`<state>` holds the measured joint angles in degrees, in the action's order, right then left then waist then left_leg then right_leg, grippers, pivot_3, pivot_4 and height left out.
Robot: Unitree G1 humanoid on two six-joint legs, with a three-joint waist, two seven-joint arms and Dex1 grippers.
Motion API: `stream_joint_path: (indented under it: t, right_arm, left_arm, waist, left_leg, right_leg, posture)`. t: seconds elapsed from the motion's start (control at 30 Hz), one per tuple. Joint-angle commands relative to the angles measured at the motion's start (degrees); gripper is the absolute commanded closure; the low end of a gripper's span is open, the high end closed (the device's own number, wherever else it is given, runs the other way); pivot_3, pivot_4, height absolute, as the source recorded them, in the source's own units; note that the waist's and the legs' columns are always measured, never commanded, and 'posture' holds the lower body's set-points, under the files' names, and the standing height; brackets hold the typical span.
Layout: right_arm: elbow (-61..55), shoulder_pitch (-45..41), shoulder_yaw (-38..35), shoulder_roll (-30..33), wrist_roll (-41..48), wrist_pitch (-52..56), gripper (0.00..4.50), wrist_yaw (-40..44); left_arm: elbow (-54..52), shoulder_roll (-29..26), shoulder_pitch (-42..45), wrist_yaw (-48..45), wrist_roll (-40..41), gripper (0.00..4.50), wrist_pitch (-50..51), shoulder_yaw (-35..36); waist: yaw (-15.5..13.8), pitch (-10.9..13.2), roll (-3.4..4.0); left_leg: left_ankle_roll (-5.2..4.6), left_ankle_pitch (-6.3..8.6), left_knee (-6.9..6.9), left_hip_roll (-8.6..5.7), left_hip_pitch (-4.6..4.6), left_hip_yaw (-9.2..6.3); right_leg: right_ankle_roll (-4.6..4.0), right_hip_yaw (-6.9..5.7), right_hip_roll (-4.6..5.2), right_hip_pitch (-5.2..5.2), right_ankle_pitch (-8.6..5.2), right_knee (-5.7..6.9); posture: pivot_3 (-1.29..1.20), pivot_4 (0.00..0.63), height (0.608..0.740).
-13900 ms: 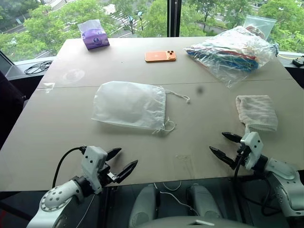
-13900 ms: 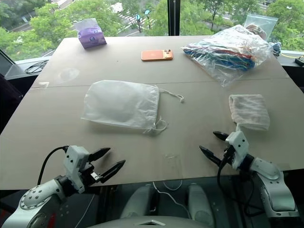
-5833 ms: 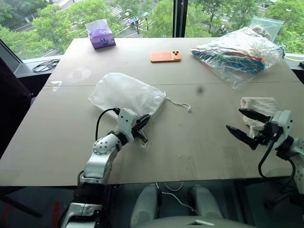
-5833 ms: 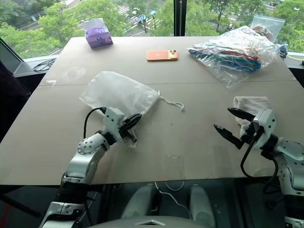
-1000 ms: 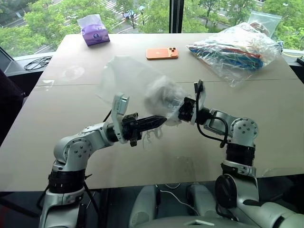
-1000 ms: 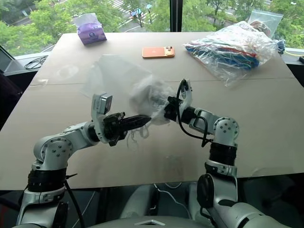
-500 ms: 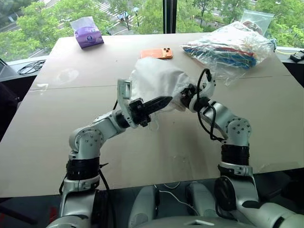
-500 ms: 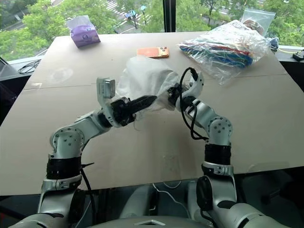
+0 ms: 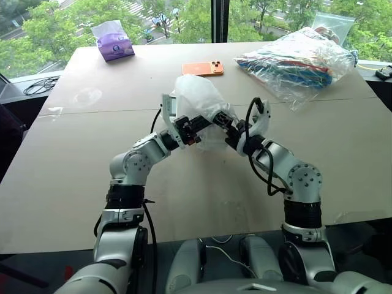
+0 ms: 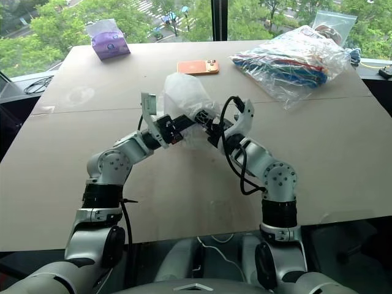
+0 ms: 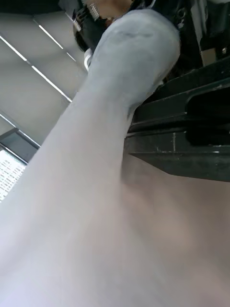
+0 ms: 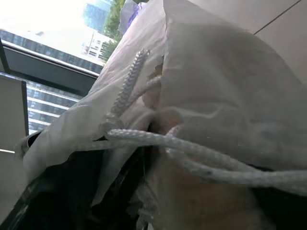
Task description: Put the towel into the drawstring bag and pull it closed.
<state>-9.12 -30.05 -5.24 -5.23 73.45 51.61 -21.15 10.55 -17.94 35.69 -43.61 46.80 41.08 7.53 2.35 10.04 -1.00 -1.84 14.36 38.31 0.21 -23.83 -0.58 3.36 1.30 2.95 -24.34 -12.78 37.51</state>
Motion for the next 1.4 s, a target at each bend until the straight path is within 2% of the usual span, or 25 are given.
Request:
stream_joint_path:
  t: [0.03,0.2,0.4,0.5,0.57,0.73,0.77,0.97,1.1,1.23,1.27,1.3,1.33,1.4]
  right_arm:
    - [-0.2,1.7,1.4,2.3,0.4,4.1,0.02,1.7]
    - [2.0,2.7,0.6,4.6,-1.7,4.8,0.02,3.4]
    - [2.8,2.1,0.0,3.9,-2.9,4.4,0.02,5.3]
    - [2.5,0.8,0.2,2.9,-3.6,3.4,0.94,6.4]
    - [2.6,-0.2,0.3,2.2,-4.0,2.9,1.78,7.7]
    - [4.8,-2.6,0.0,0.8,-6.4,1.7,4.26,9.7]
    - [5.5,-3.4,-0.2,0.4,-6.8,1.2,4.44,10.0]
    - [11.8,-9.3,-3.0,-5.9,-13.5,-9.4,4.44,8.7]
    - [12.0,-8.7,-4.8,-9.3,-12.1,-13.3,4.44,5.8]
    - [6.9,-5.1,0.6,-4.6,-13.4,-8.7,4.44,9.3]
    - [5.1,-3.8,2.2,-2.6,-13.1,-6.2,3.73,11.2]
    - [2.5,-2.4,4.2,0.2,-14.0,-4.6,3.51,13.7]
    - [-0.3,-0.8,6.7,3.8,-16.3,-3.5,2.92,16.3]
    - [-4.8,2.2,9.8,10.4,-20.0,-2.9,2.03,21.4]
  left_arm:
    - [-3.0,0.4,3.3,-0.2,2.5,4.50,-1.4,3.8]
    - [-5.9,0.8,3.1,-0.1,5.2,4.50,1.0,5.6]
    - [-9.2,0.7,1.6,0.6,7.0,4.50,3.1,5.6]
    - [-10.2,0.7,0.8,0.9,7.5,4.50,4.0,5.5]
    - [-11.0,0.5,0.0,0.7,7.6,4.50,4.8,4.9]
    - [-13.2,0.6,-1.6,0.7,8.7,4.50,6.6,4.1]
    - [-13.6,0.6,-1.9,0.6,8.8,4.50,6.9,3.9]
    - [-14.6,0.8,-3.3,0.5,9.3,4.50,8.4,3.3]
    - [-13.7,0.7,-3.2,0.7,9.1,4.50,8.2,4.0]
    - [-10.4,0.5,-1.3,1.6,7.4,4.50,5.8,5.6]
    - [-9.1,0.4,-0.5,1.8,7.0,4.50,5.1,6.1]
    - [-7.8,0.2,0.4,1.9,6.6,4.50,4.3,6.6]
    - [-6.5,-0.1,1.2,1.9,6.3,4.50,3.6,7.0]
    - [-5.1,-0.5,2.3,1.4,5.7,4.50,2.9,7.2]
  waist:
    - [0.0,0.0,0.00]
    - [0.0,0.0,-0.01]
    - [0.0,0.0,-0.01]
    - [0.0,0.0,-0.01]
    - [0.1,0.0,-0.01]
    - [0.0,0.0,-0.01]
    - [0.0,0.0,-0.01]
    - [0.0,0.0,0.00]
    - [-0.1,0.0,0.00]
    - [0.1,0.0,0.00]
    - [0.1,0.0,0.00]
    - [0.1,0.0,0.00]
    - [0.1,0.0,0.00]
    - [-0.3,0.0,0.00]
  left_leg:
    - [0.00,0.00,0.00,0.00,0.00,0.00]
    - [0.00,0.00,-0.01,0.03,0.00,-0.04]
    - [0.00,0.00,-0.01,0.02,0.01,-0.01]
    - [0.00,0.00,-0.01,0.03,0.03,-0.01]
    - [0.00,0.00,-0.01,0.03,0.03,-0.01]
    - [0.00,0.00,-0.01,0.03,0.02,-0.01]
    - [0.00,0.00,-0.01,0.03,0.02,-0.01]
    - [0.00,0.00,-0.01,0.03,0.05,-0.01]
    - [0.01,0.00,-0.01,0.02,0.00,-0.02]
    - [0.01,0.00,-0.01,0.02,0.01,0.01]
    - [0.01,0.00,-0.02,0.03,0.02,-0.01]
    - [0.01,0.00,-0.04,0.06,0.04,-0.02]
    - [0.01,0.00,-0.05,0.07,0.04,-0.03]
    - [0.01,0.00,-0.04,0.06,0.01,-0.04]
  right_leg:
    - [0.00,0.00,0.00,0.00,0.00,0.00]
    - [0.00,-0.04,-0.03,0.00,0.00,0.03]
    - [0.00,0.00,-0.02,0.00,0.00,0.03]
    - [0.00,0.01,-0.04,0.00,0.00,0.04]
    - [0.00,0.01,-0.05,0.00,0.00,0.05]
    - [0.00,0.00,-0.04,0.00,0.00,0.04]
    - [0.00,0.00,-0.04,0.00,0.00,0.03]
    - [0.00,0.01,-0.06,-0.01,0.00,0.07]
    - [0.00,0.00,-0.04,-0.01,0.00,0.02]
    - [0.00,0.03,-0.02,-0.02,0.00,0.02]
    - [-0.01,0.02,-0.05,-0.04,0.00,0.06]
    - [-0.01,0.01,-0.09,-0.04,0.00,0.06]
    - [-0.02,0.00,-0.13,-0.05,-0.01,0.07]
    - [-0.02,-0.02,-0.12,-0.05,-0.01,0.05]
  posture:
    - [0.00,0.150,0.740]
    - [0.00,0.150,0.740]
    - [0.00,0.150,0.740]
    - [0.00,0.150,0.740]
    - [0.00,0.150,0.740]
    - [0.00,0.150,0.740]
    - [0.00,0.150,0.740]
    - [0.00,0.150,0.740]
    - [0.00,0.150,0.740]
    - [0.00,0.150,0.740]
    - [0.00,0.150,0.740]
    - [0.00,0.150,0.740]
    - [0.00,0.150,0.740]
    - [0.00,0.150,0.740]
